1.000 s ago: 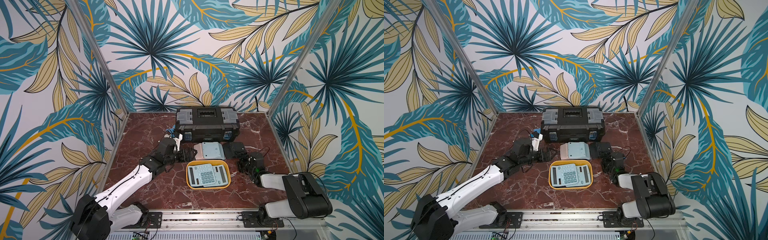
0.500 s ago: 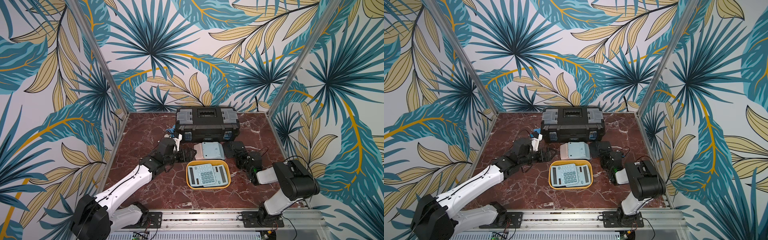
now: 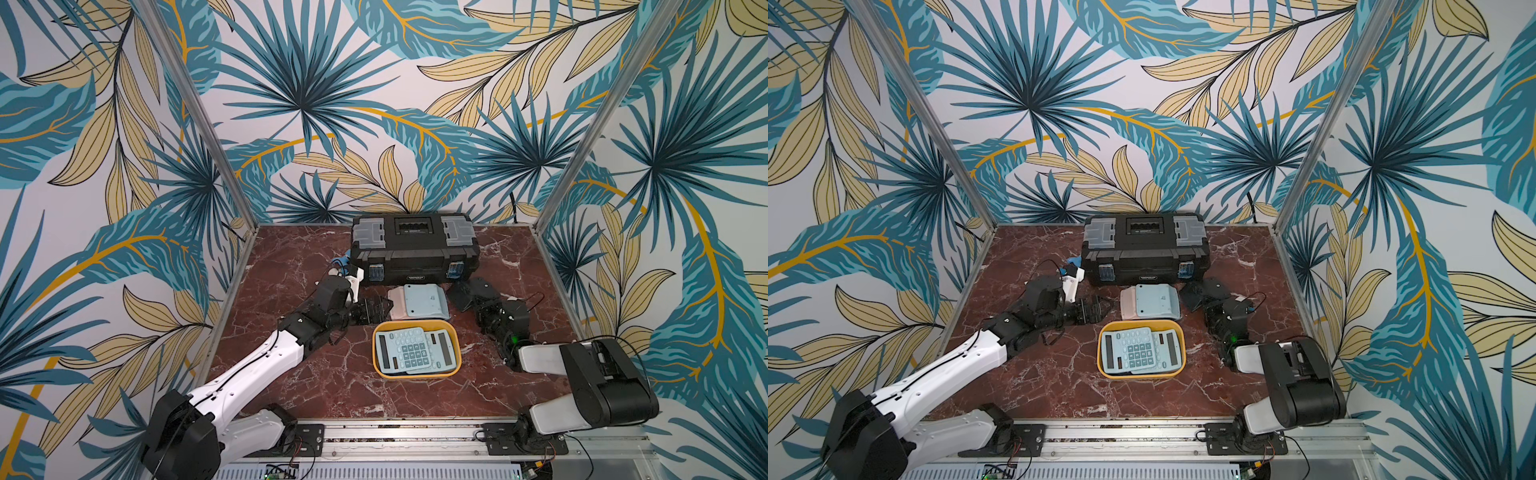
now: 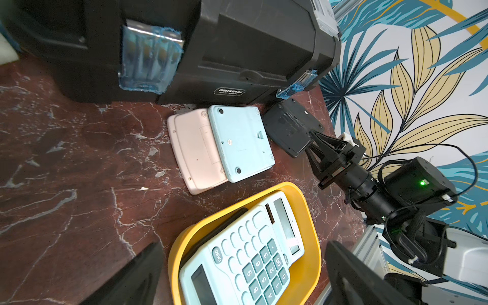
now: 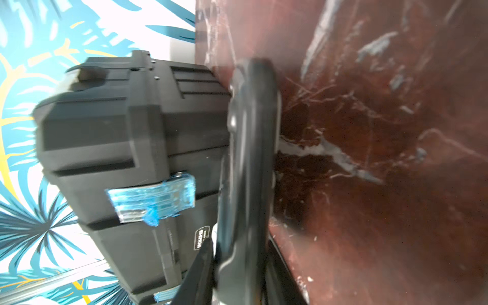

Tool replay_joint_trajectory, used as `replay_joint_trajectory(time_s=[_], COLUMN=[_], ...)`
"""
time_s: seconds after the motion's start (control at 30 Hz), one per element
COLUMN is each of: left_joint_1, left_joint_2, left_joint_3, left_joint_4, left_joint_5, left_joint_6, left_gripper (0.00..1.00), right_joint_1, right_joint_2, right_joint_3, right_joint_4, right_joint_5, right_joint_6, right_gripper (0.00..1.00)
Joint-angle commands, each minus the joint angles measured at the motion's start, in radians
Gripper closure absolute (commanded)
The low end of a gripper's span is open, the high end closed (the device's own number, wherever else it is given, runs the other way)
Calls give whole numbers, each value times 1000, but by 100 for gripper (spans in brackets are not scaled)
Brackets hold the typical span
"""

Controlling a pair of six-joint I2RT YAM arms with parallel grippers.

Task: Put the calculator in the storage box
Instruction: Pick up the calculator at the center of the board.

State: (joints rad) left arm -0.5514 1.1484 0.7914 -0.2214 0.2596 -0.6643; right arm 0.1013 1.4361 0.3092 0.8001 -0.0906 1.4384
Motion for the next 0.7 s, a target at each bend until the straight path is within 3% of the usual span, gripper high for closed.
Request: replay_joint_trajectory(time_s=[0.0,0.33,0.67], left_joint_1=[5,4,5], left_joint_2=[-28,-65,-77], left_joint_3=[-21,-24,-7], left_joint_4=[-6,-24,-26], left_joint_5=[10,10,12], left_joint_6=[6,2,-11], left_gripper=[0,0,0], right_joint_1=[8,8,25], right_joint_2=[-70,-246,-513], right_joint_3=[19,37,191], right_joint_4=[-132,-395,-864], right_joint_5=[31,-21,-85], right_joint_6=[-60,-198,-689], right_gripper=[78,81,81])
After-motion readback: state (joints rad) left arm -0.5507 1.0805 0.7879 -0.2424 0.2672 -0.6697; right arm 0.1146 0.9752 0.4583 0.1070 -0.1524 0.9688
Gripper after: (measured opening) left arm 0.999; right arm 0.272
